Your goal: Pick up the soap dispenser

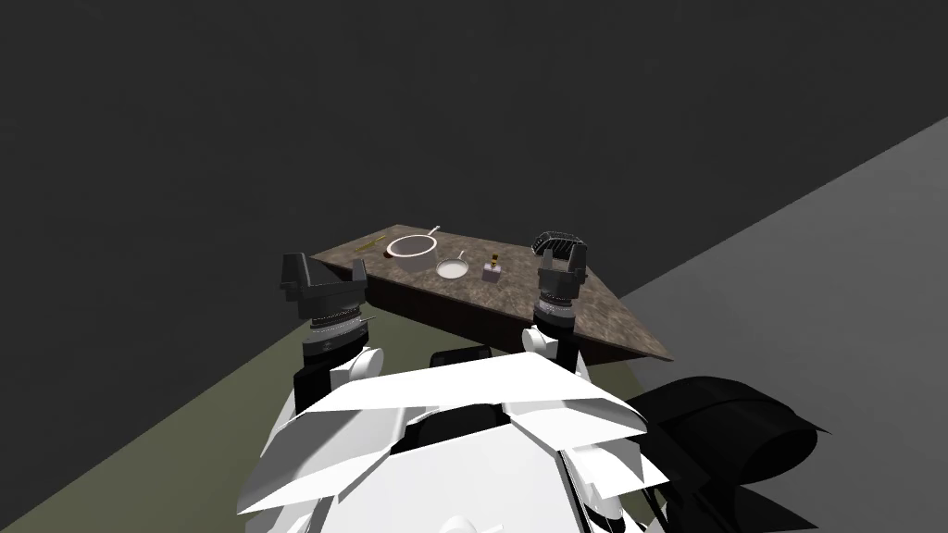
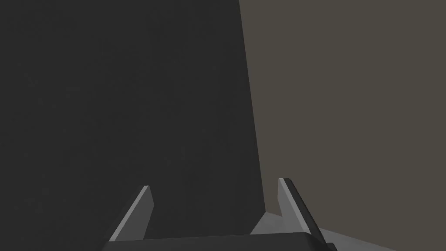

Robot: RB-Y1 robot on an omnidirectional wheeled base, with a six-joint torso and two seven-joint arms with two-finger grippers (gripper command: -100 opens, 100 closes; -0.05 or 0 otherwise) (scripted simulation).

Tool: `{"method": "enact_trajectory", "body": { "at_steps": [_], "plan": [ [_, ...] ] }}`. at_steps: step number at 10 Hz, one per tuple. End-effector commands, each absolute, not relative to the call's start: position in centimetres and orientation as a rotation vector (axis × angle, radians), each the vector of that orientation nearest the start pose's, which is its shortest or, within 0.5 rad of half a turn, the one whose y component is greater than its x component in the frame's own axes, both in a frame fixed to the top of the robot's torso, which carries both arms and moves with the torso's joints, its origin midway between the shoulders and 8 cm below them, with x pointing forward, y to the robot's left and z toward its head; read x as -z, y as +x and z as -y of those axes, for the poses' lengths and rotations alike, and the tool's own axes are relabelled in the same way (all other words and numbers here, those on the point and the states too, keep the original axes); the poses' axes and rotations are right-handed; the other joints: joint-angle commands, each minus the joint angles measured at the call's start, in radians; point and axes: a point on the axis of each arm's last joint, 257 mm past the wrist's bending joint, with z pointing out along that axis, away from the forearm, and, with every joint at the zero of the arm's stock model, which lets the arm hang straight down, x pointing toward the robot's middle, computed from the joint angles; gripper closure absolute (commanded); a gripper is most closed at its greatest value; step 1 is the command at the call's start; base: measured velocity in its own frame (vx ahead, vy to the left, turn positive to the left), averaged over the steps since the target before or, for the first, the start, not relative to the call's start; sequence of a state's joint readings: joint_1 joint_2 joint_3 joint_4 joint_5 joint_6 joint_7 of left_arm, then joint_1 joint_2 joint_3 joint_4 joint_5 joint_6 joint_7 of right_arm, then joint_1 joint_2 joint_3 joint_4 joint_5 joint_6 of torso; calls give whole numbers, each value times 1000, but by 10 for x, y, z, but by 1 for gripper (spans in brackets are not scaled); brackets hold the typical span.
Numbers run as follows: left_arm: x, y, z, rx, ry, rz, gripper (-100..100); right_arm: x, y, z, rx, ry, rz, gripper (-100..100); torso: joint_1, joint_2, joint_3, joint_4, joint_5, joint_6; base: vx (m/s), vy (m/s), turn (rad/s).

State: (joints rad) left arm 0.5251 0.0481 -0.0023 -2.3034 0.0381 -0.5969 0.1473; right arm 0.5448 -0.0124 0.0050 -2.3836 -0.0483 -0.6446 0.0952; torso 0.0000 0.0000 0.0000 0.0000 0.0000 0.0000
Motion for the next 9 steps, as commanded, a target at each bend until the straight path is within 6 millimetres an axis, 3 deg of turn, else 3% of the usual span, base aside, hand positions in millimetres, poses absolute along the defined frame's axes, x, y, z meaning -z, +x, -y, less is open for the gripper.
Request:
{"method": "enact_trajectory", "body": {
  "at_steps": [1,6,7,9],
  "plan": [
    [-44,320,-276,1484,-619,-526,0,-73,295,273,-1277,465,-513,-100,0,0,0,0,0,0,11,-15,64],
    [-44,320,-276,1484,-619,-526,0,-33,313,259,-1287,421,-706,-100,-2,1,0,0,-1,0,-9,-30,94],
    [-44,320,-276,1484,-619,-526,0,-33,313,258,-1288,415,-712,-100,-3,1,1,0,-1,0,-17,-24,41],
    [-44,320,-276,1484,-619,-526,0,-7,321,253,-1289,401,-815,-100,-2,1,1,0,0,0,-19,-23,122]
  ]
}}
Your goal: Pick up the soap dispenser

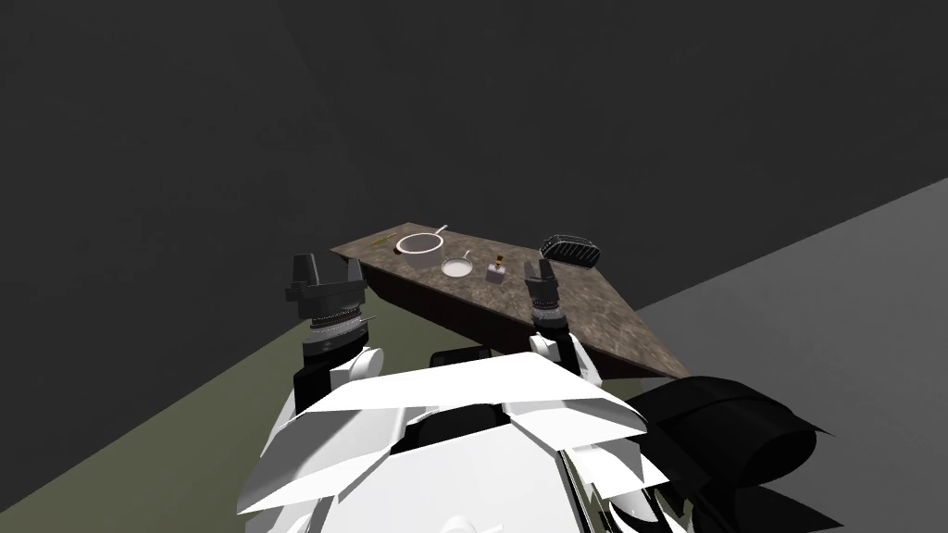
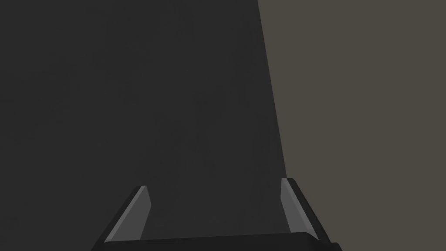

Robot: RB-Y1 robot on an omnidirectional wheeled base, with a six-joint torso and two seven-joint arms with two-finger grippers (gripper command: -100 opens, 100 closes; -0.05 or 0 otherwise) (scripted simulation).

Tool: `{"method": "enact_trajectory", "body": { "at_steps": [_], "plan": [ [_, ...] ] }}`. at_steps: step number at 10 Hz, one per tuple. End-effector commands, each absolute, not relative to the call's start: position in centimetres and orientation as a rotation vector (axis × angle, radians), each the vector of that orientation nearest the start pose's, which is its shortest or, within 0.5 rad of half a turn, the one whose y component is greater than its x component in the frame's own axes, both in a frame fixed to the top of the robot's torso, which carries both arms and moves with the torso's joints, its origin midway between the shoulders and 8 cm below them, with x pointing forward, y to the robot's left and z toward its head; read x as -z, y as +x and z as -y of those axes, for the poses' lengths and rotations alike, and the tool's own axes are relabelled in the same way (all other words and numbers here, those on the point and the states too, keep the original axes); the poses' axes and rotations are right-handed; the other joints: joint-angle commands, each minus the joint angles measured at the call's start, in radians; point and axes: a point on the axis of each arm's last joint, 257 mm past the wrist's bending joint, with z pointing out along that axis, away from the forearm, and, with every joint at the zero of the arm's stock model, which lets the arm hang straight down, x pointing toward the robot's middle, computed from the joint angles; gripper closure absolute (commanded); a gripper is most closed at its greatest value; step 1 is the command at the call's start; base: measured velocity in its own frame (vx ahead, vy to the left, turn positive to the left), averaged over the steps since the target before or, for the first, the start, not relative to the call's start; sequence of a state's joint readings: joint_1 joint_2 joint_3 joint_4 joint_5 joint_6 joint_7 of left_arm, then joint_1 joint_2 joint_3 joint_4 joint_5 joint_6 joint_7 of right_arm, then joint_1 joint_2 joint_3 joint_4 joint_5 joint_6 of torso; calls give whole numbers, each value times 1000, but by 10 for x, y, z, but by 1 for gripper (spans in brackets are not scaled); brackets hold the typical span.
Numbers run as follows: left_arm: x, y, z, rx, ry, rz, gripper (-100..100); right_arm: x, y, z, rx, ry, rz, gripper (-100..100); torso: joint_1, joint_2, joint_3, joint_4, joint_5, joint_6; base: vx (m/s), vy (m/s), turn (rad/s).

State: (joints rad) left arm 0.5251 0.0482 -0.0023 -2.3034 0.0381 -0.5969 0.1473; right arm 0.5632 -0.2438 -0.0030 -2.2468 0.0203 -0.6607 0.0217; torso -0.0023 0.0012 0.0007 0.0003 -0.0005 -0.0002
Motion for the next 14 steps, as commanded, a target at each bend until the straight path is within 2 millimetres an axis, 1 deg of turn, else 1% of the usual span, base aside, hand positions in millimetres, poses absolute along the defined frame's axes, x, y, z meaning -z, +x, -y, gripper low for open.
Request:
{"method": "enact_trajectory", "body": {
  "at_steps": [1,3,4,5,6,7,8,9,10,11,12,13,14],
  "plan": [
    [-44,320,-276,1484,-619,-526,0,-7,321,251,-1290,391,-826,-100,0,0,0,0,0,0,-19,-24,55],
    [-44,320,-276,1484,-619,-526,0,25,328,248,-1286,380,-939,-100,0,0,0,0,0,0,-19,-23,154],
    [-44,320,-276,1484,-619,-526,0,25,328,246,-1286,363,-957,-100,0,0,0,0,0,0,-20,-23,65],
    [-44,320,-276,1484,-619,-526,0,43,331,246,-1282,359,-1017,-100,0,0,0,0,0,1,-27,-18,97],
    [-44,320,-276,1484,-619,-526,0,44,331,245,-1282,348,-1029,-100,0,0,0,0,0,0,-22,-17,75],
    [-44,320,-276,1484,-619,-526,0,62,333,245,-1276,342,-1092,-100,1,0,0,0,0,0,-28,-16,172],
    [-44,320,-276,1484,-619,-526,0,63,332,244,-1275,331,-1104,-100,1,0,0,0,0,0,-22,-19,61],
    [-44,320,-276,1484,-619,-526,0,82,333,245,-1268,326,-1169,-100,1,0,0,0,0,1,-21,-15,128],
    [-44,320,-276,1484,-619,-526,0,83,333,244,-1267,313,-1182,-100,1,0,0,0,0,0,-22,-17,74],
    [-44,320,-276,1484,-619,-526,0,104,333,247,-1257,310,-1248,-100,1,0,0,0,0,1,-28,-20,139],
    [-44,320,-276,1484,-619,-526,0,104,333,246,-1255,294,-1264,-100,0,0,0,0,0,0,-22,-22,86],
    [-44,320,-276,1484,-619,-526,0,125,332,249,-1244,289,-1331,-100,0,0,0,0,0,0,-28,-20,144],
    [-44,320,-276,1484,-619,-526,0,126,331,250,-1240,273,-1349,-100,0,0,0,0,0,0,-24,-15,92]
  ]
}}
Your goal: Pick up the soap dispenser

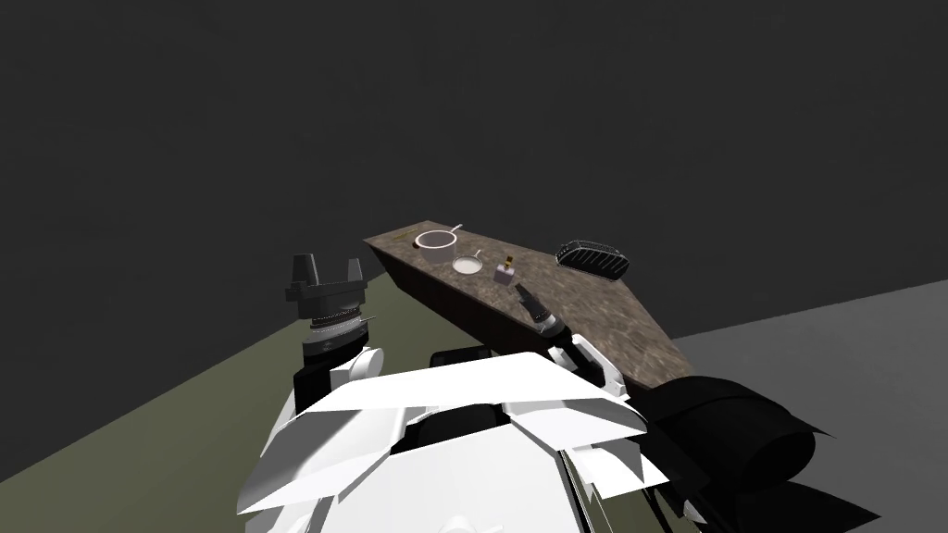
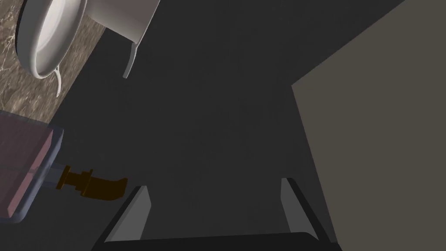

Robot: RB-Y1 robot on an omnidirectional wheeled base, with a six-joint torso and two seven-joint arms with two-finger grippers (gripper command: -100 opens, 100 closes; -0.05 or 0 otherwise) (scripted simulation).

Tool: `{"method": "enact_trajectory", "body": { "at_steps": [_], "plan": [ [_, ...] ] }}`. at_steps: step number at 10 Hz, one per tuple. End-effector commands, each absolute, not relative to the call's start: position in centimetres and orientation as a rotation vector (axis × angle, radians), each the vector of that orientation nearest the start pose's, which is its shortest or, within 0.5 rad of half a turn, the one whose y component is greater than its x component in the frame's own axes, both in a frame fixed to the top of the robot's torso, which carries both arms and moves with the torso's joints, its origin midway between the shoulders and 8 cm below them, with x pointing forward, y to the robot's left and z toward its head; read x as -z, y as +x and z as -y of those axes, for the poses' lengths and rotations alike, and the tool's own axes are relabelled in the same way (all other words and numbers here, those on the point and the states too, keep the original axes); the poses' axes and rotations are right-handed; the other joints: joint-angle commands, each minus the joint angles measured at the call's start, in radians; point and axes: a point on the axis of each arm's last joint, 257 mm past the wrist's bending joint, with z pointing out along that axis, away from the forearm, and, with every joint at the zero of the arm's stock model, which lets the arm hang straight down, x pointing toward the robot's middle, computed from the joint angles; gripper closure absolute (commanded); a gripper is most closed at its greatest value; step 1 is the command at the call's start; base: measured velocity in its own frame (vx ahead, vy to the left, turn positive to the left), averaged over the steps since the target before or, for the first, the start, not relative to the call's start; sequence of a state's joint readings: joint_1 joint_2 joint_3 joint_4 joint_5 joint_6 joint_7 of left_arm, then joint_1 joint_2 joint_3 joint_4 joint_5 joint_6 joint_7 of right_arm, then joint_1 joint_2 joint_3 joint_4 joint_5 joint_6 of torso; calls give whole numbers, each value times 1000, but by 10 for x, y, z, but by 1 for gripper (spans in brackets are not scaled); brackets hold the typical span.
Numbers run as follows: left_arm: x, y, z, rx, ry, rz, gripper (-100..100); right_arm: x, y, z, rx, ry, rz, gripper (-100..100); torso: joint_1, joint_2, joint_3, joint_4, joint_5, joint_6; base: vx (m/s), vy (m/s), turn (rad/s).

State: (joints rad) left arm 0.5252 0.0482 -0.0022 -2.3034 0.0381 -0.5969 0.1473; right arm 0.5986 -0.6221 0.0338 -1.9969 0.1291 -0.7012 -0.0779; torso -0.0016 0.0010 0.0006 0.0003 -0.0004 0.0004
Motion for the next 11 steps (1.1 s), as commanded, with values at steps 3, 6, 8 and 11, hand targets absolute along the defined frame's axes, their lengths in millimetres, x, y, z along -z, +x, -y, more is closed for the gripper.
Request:
{"method": "enact_trajectory", "body": {
  "at_steps": [3,6,8,11],
  "plan": [
    [-44,320,-276,1484,-619,-526,0,170,325,261,-1205,248,-1504,-100,0,0,0,0,0,0,-22,-12,139],
    [-44,320,-276,1484,-619,-526,0,192,319,270,-1174,201,-1613,-100,0,0,0,0,0,0,-25,-15,122],
    [-44,320,-276,1484,-619,-526,0,213,313,281,-1145,174,-1702,-100,0,0,0,0,0,0,-26,-10,135],
    [-44,320,-276,1484,-619,-526,0,232,305,294,-1109,137,-1797,-100,0,-1,0,0,0,0,-14,-8,86]
  ]
}}
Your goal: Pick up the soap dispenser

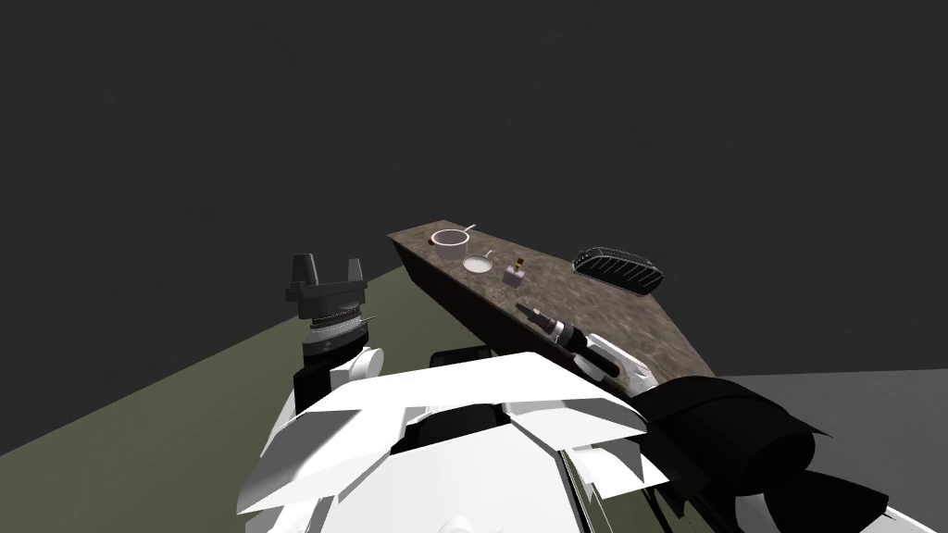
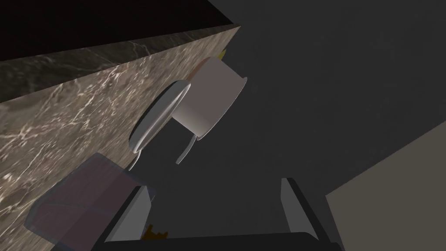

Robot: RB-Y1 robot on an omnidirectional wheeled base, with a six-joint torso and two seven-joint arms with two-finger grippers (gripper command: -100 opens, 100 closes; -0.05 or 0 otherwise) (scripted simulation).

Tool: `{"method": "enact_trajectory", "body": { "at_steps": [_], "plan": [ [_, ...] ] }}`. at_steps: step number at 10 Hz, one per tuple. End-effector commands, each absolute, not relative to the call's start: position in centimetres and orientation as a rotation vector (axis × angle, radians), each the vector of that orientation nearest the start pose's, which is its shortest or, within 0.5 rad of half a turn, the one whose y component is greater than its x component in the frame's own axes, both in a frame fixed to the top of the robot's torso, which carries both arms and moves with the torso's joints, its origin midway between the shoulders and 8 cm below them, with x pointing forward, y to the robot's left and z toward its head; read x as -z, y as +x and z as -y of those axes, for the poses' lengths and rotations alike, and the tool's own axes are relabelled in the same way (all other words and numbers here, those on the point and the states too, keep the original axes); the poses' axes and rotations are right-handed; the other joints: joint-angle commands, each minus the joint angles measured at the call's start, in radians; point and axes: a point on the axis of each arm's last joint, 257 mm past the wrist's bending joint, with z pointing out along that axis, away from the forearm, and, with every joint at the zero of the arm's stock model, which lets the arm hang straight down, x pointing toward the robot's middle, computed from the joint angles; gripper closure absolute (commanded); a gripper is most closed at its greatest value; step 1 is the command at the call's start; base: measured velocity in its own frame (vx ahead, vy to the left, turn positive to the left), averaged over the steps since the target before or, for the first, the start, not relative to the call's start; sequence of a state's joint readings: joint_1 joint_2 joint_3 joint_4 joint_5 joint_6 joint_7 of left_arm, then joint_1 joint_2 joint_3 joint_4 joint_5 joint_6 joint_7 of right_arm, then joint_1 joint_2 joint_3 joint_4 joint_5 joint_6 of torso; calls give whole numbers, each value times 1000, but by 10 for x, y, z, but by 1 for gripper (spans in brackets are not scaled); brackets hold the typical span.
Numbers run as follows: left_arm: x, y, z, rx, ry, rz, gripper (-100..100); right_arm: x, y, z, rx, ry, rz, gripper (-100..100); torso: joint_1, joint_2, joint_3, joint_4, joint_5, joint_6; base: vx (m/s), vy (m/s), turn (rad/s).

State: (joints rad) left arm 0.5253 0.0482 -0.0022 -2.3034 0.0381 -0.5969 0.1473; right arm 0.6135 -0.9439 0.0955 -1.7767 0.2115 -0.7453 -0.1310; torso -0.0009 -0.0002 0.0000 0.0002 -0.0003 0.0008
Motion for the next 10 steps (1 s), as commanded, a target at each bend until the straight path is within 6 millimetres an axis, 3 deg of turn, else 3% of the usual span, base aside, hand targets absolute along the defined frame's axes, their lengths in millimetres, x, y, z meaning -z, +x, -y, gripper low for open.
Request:
{"method": "enact_trajectory", "body": {
  "at_steps": [1,2,3,4,5,7,10],
  "plan": [
    [-44,320,-276,1484,-620,-527,0,250,297,307,-1080,127,-1867,-100,0,0,0,0,0,0,-17,-6,196],
    [-44,320,-276,1484,-619,-526,0,250,297,310,-1070,104,-1886,-100,0,0,0,0,0,-1,-16,-11,105],
    [-44,320,-276,1484,-619,-527,0,267,289,322,-1043,101,-1949,-100,0,0,0,0,0,0,-23,-9,188],
    [-44,320,-276,1484,-619,-526,0,266,288,326,-1030,74,-1970,-100,-1,0,0,0,0,-1,-19,-15,95],
    [-44,320,-276,1484,-619,-527,0,282,279,340,-1000,69,-2033,-100,-1,0,0,0,0,0,-17,-15,166],
    [-44,320,-276,1484,-620,-527,0,280,279,346,-980,31,-2063,-100,-1,0,0,0,0,0,-10,-12,36],
    [-44,320,-276,1484,-619,-527,0,304,259,383,-891,-15,-2208,-100,-1,-1,0,0,0,0,-11,-14,163]
  ]
}}
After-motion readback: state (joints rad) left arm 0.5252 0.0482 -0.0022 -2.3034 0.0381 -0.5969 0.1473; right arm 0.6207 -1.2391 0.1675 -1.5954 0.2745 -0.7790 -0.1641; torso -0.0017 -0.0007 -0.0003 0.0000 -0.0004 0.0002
